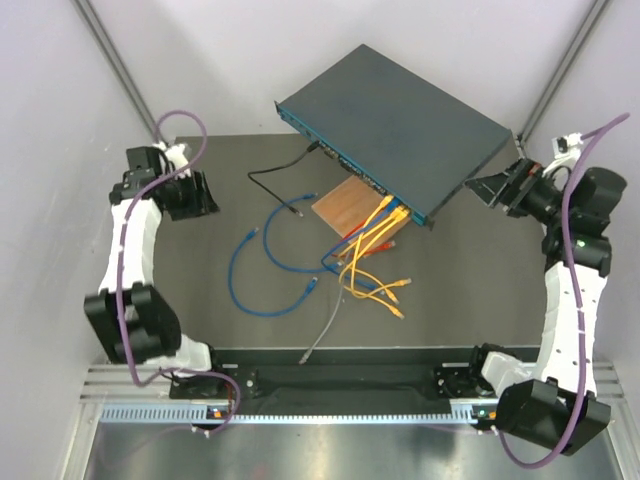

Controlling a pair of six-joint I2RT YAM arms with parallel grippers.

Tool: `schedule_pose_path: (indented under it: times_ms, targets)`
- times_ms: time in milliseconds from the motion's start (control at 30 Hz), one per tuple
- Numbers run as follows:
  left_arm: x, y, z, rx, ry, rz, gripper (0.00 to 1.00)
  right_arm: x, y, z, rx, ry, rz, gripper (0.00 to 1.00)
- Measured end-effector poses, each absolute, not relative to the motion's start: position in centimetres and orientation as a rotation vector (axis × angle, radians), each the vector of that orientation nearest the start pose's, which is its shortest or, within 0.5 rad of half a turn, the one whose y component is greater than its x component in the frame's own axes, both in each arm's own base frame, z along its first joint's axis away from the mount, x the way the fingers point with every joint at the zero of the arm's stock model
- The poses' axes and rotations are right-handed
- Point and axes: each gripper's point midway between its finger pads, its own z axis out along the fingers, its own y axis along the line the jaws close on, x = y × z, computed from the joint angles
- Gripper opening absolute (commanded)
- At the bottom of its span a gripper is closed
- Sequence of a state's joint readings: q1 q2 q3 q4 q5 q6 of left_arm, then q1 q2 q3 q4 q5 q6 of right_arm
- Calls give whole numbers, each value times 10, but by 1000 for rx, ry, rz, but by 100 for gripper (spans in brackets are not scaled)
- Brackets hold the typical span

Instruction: Insert the plug into the switch port

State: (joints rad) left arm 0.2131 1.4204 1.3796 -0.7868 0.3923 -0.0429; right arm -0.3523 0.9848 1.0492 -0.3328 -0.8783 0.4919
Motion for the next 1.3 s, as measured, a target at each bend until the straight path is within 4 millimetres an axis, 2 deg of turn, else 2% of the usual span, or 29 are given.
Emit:
schedule_pose_path:
  times_ms: [100, 200, 367, 500, 567, 700, 1000, 1100, 1167, 1200, 1300]
  targets:
    - [359, 12, 172, -35, 2509, -404, 58, 302, 37, 344, 75, 1814, 827, 100]
    - [350, 11, 133, 59, 2616, -416, 55, 302, 35, 356, 9, 1806, 773, 100]
    - [346, 8, 87, 224, 2727, -425, 53, 303, 32, 363, -48, 1806, 726, 100]
    - [340, -2, 61, 392, 2757, -390, 49, 303, 31, 360, -65, 1817, 716, 100]
    - [337, -9, 53, 477, 2753, -376, 45, 303, 32, 358, -68, 1823, 718, 100]
    - [336, -16, 42, 593, 2731, -346, 41, 303, 33, 355, -67, 1836, 738, 100]
    - [342, -6, 26, 617, 2718, -256, 38, 303, 35, 354, -61, 1841, 764, 100]
    - [345, -4, 22, 613, 2716, -241, 30, 303, 36, 351, -52, 1846, 781, 100]
    - [346, -3, 21, 604, 2712, -232, 15, 302, 36, 351, -49, 1847, 789, 100]
    - [348, -3, 21, 597, 2709, -227, 4, 302, 37, 351, -47, 1847, 792, 100]
    - [349, -1, 21, 555, 2711, -232, 0, 303, 38, 352, -50, 1838, 801, 100]
